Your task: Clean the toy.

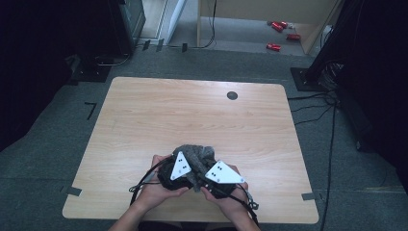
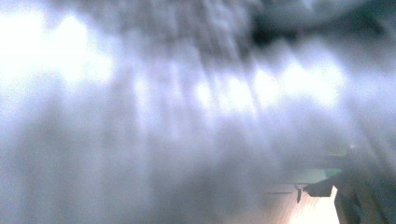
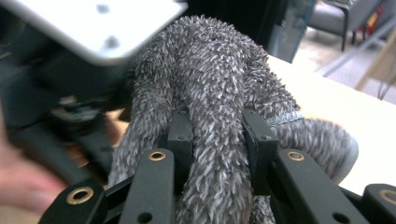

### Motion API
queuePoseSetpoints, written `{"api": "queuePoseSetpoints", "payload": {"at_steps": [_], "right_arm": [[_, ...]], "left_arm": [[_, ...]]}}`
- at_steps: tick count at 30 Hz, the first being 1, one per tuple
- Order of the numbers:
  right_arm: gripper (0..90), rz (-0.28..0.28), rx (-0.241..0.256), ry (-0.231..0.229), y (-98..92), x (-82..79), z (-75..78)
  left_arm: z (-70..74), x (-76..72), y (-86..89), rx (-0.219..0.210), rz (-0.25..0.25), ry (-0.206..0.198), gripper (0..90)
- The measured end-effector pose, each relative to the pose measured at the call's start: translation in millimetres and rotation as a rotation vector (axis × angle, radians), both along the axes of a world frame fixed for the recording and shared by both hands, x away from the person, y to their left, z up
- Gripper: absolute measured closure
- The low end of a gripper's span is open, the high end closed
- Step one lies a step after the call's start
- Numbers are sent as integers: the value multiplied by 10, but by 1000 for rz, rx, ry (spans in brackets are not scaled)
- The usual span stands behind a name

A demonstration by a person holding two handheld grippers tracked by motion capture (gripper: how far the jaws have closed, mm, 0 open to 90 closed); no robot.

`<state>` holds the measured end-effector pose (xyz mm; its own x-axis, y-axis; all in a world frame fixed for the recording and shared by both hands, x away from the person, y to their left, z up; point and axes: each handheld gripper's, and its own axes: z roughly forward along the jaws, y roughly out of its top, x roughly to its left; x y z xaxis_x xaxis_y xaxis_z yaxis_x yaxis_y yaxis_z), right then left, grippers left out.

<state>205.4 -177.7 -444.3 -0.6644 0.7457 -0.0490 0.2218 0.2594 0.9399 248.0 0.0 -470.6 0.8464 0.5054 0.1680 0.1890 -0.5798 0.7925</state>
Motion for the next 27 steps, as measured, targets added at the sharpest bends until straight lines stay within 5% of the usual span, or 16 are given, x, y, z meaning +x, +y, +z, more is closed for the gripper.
{"api": "queuePoseSetpoints", "payload": {"at_steps": [4,10,13,17,19,21,23,24,27], "right_arm": [[696,-34,39,49,-122,76,-20],[696,26,4,22,30,-27,-9],[700,33,-4,-7,51,-52,2],[702,-38,55,6,-125,34,56],[705,-87,95,45,-283,106,59],[705,-88,109,62,-325,128,48],[706,-51,175,96,-366,157,19],[707,-44,206,117,-371,171,-5],[706,-51,193,154,-374,210,-57]], "left_arm": [[-16,0,-11,1,-2,6,349],[-14,-5,-12,-6,-20,13,349],[5,-2,40,-53,-43,14,349],[26,18,98,-90,-51,11,349],[27,23,132,-132,-66,10,349],[52,24,193,-240,-119,25,349],[101,25,250,-323,-147,20,348],[115,26,272,-343,-145,14,348],[119,41,333,-388,-152,15,348]]}}
